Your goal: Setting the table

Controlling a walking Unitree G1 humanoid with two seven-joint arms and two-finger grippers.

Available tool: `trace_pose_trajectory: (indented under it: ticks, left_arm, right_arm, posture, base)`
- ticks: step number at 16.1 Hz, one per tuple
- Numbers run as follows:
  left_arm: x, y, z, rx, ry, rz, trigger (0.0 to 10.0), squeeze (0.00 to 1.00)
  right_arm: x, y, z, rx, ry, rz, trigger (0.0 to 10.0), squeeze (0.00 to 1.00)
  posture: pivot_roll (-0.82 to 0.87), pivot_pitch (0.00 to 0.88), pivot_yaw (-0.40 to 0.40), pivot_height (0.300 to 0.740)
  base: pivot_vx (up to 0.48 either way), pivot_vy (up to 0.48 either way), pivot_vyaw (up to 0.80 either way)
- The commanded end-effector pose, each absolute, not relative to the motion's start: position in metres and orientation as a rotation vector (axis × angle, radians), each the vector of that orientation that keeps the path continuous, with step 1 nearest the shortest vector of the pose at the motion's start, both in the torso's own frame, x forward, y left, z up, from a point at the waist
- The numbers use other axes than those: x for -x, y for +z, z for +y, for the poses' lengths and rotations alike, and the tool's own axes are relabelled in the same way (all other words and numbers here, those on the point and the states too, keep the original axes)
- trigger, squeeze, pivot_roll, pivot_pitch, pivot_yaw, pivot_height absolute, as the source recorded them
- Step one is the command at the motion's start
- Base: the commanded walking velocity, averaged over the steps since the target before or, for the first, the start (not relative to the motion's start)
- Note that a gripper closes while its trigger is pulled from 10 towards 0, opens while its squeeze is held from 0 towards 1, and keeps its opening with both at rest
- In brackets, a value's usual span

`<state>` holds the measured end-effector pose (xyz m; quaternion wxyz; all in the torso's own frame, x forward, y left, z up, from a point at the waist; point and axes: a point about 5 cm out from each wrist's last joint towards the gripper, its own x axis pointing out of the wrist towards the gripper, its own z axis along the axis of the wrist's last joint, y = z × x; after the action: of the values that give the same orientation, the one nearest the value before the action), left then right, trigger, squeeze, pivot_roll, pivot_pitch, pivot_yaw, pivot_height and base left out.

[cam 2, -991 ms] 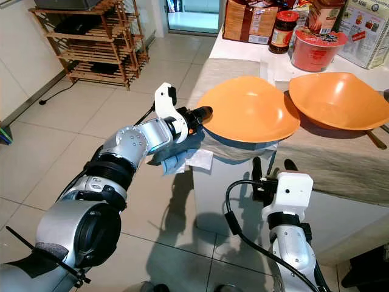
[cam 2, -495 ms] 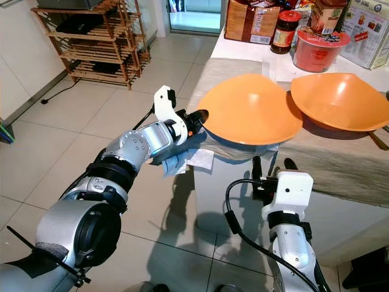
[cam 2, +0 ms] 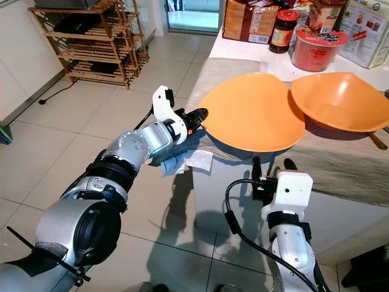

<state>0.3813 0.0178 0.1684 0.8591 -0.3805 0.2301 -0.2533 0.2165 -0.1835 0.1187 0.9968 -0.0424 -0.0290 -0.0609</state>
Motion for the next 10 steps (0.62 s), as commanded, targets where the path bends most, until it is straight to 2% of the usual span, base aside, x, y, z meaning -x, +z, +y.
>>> trace_pose_trajectory:
  ticks: [1, 3, 5, 7, 10]
  left_arm:
    - [-0.373, 0.147, 0.008, 0.754, -0.465, 0.596, 0.0, 0.00]
    - [-0.381, 0.149, 0.024, 0.761, -0.336, 0.550, 0.0, 0.00]
    - [-0.386, 0.153, 0.032, 0.741, -0.279, 0.508, 0.0, 0.00]
    - [-0.396, 0.162, 0.051, 0.648, -0.179, 0.394, 0.0, 0.00]
    - [-0.403, 0.169, 0.071, 0.587, -0.101, 0.326, 0.0, 0.00]
  right_arm:
    - [-0.215, 0.119, -0.182, 0.085, -0.124, -0.052, 10.0, 0.00]
    - [-0.214, 0.118, -0.183, 0.086, -0.123, -0.048, 10.0, 0.00]
    - [-0.214, 0.118, -0.183, 0.087, -0.122, -0.047, 10.0, 0.00]
    - [-0.213, 0.117, -0.183, 0.088, -0.119, -0.044, 10.0, 0.00]
    - [-0.213, 0.117, -0.184, 0.090, -0.118, -0.041, 10.0, 0.00]
  posture:
    - [-0.17, 0.087, 0.087, 0.740]
    - [-0.17, 0.090, 0.086, 0.740]
    - [-0.17, 0.090, 0.085, 0.740]
    - [-0.17, 0.091, 0.082, 0.740]
    - [-0.17, 0.090, 0.081, 0.740]
  base:
    - [0.000, 0.000, 0.00]
    - [0.000, 0.000, 0.00]
    - [0.000, 0.000, 0.00]
    - [0.000, 0.000, 0.00]
    - [0.000, 0.000, 0.00]
